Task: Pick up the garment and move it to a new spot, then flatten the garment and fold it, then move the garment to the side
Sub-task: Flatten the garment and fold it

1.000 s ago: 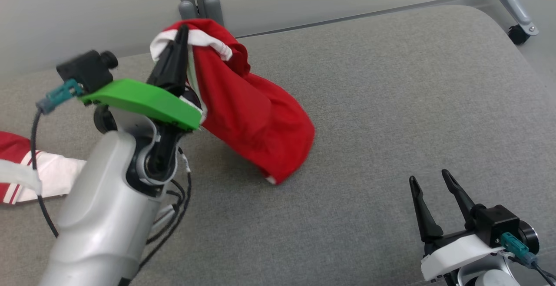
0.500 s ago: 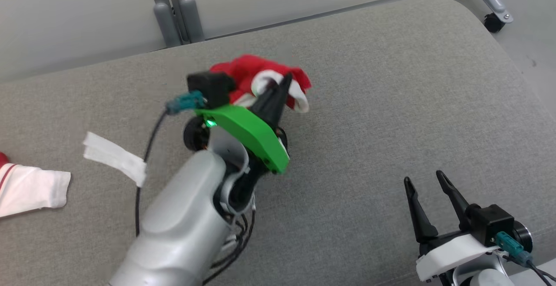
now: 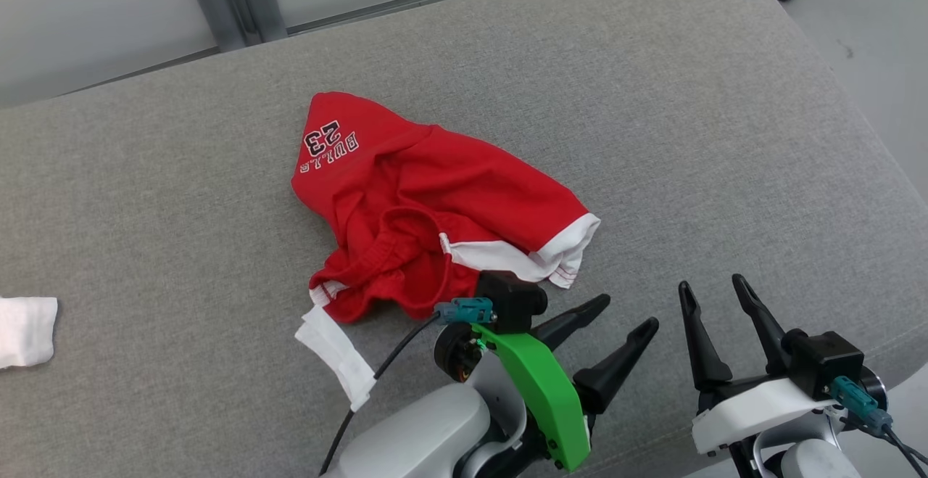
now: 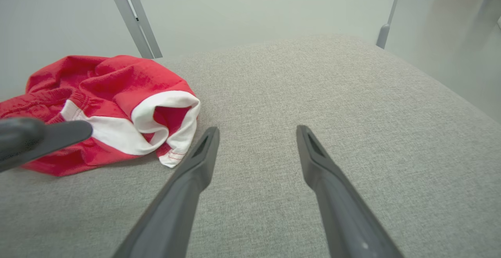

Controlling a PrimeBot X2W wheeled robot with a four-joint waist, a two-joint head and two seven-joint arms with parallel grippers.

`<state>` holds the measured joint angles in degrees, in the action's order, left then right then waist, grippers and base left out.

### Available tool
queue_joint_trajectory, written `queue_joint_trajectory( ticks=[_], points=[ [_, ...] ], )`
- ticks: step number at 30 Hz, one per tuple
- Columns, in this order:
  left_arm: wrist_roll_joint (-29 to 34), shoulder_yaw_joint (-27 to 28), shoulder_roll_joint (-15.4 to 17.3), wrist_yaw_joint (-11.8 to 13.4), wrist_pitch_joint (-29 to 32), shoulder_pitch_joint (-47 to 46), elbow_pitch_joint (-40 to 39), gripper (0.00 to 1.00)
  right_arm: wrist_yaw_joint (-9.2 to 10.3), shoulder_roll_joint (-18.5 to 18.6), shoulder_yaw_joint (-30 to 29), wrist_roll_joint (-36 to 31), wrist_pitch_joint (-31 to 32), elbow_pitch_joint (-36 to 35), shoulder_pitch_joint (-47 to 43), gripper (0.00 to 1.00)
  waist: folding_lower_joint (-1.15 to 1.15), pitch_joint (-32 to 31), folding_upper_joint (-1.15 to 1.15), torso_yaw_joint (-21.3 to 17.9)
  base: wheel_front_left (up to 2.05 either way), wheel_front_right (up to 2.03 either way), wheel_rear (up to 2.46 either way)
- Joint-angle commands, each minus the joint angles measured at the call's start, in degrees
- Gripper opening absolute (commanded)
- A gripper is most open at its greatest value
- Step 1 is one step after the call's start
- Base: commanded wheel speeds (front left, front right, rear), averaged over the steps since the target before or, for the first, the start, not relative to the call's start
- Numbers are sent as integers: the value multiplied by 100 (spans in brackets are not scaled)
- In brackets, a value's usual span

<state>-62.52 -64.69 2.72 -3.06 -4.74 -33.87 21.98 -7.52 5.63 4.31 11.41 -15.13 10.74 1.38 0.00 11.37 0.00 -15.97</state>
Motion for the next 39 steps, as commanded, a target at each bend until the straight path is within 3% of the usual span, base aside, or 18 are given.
queue_joint_trajectory(
  ticks=[1,4,9,11,17,23,24,25,27,28,30,31,32,33,34,39],
  points=[
    [74,-33,36,7,-41,10,-51,100,6,-29,-42,9,-3,3,-35,100,0,-20,0,21,0,0,0],
    [175,52,88,206,-237,-39,-147,100,6,-35,-108,-21,-3,5,-83,100,0,-95,0,102,0,0,0],
    [400,509,428,891,-590,-225,-9,100,6,-48,-65,-47,-3,-26,-67,100,0,-195,0,193,0,0,0],
    [371,604,469,1059,-603,-231,155,100,7,-50,-38,-52,-3,-38,-44,100,0,-198,0,203,0,0,0],
    [283,575,438,1157,-298,-331,744,100,7,-18,20,-15,-3,-45,28,100,0,-130,0,166,0,0,0],
    [386,600,367,1307,-375,-495,1441,100,6,-39,21,13,-3,-45,96,100,0,-19,0,23,0,0,0],
    [350,605,342,1269,-351,-517,1505,82,6,-45,8,11,-3,-46,87,100,0,-9,0,14,0,0,0],
    [379,577,341,1276,-320,-564,1616,37,6,-54,1,5,-3,-44,71,100,0,2,0,3,0,0,0],
    [415,527,351,1278,-283,-597,1784,10,6,-67,6,3,-3,-31,54,100,0,11,0,-17,0,0,0],
    [381,527,342,1249,-266,-584,1844,11,6,-74,5,7,-3,-25,54,100,0,15,0,-24,0,0,0],
    [353,541,352,1214,-287,-562,1881,45,6,-75,-28,19,-3,-15,46,100,0,15,0,-17,0,0,0],
    [348,539,363,1191,-292,-540,1895,44,6,-77,-44,19,-3,-13,35,100,0,9,0,-6,0,0,0],
    [322,532,375,1153,-271,-502,1908,32,6,-80,-64,14,-3,-9,17,100,0,-2,0,12,0,0,0],
    [307,526,380,1114,-246,-472,1917,7,6,-82,-70,11,-3,-5,6,100,0,-11,0,26,0,0,0],
    [302,501,381,1063,-216,-447,1925,0,6,-81,-72,4,-3,3,-1,100,0,-22,0,44,0,0,0],
    [187,616,357,870,-418,-404,1835,0,6,-47,-103,-31,-3,12,-31,100,0,-150,0,197,0,0,0]
  ],
)
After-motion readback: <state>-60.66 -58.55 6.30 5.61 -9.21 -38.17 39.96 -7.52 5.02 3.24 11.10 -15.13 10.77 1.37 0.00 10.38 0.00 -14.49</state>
